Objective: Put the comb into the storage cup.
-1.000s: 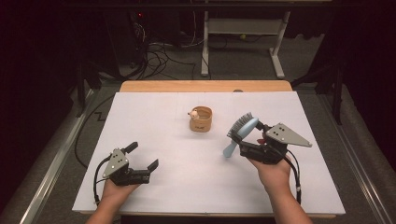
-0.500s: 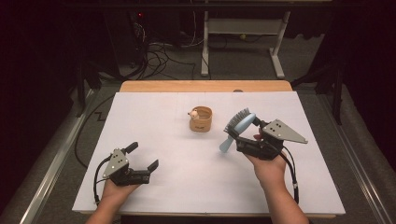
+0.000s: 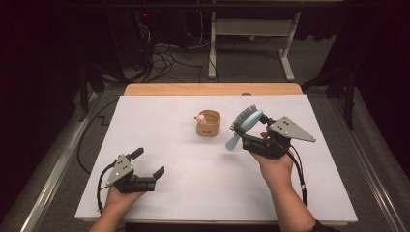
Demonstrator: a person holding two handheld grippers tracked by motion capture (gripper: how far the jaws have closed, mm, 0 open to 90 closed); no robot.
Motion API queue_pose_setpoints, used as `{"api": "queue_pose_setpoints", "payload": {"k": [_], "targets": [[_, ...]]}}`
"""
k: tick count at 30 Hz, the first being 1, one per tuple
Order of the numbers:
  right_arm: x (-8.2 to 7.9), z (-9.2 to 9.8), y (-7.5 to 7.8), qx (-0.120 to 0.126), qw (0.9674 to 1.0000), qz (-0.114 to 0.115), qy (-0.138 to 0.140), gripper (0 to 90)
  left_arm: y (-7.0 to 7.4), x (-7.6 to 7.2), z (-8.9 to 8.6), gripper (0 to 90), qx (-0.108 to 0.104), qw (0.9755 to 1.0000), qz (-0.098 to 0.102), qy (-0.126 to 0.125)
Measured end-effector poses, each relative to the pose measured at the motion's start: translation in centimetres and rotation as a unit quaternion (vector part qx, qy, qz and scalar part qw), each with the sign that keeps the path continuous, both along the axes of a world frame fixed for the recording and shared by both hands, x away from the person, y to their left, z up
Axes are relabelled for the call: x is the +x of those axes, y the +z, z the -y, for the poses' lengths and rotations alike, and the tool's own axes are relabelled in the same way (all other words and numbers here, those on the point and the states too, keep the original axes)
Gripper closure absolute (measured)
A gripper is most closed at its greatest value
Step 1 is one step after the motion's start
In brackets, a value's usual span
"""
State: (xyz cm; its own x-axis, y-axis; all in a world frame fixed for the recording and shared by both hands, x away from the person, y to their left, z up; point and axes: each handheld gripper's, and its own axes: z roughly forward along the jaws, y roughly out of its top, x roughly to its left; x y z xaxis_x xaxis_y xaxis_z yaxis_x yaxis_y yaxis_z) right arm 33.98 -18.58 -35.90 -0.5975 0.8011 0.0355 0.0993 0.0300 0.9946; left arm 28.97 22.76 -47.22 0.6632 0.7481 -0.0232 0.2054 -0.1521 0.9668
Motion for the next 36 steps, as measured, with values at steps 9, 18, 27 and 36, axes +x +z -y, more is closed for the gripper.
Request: {"api": "queue_pose_setpoints", "payload": {"k": [9,18,27,36], "targets": [[0.4,-0.3,1.3,0.001,0.9999,0.011,-0.003,20.8,0.0,0.0,-0.1,0.0,-0.005,1.0000,-0.001,-0.004],[0.7,-0.5,2.5,0.003,0.9997,0.023,-0.006,20.7,0.0,-0.1,-0.1,0.0,-0.004,1.0000,0.000,-0.005],[1.1,-0.7,3.3,0.008,0.9995,0.030,-0.011,20.7,0.1,-0.1,0.0,0.0,-0.004,1.0000,0.000,-0.006],[1.7,-1.2,4.0,0.007,0.9992,0.037,-0.012,20.8,0.0,-0.2,0.0,0.0,-0.003,0.9999,-0.001,-0.009]]}}
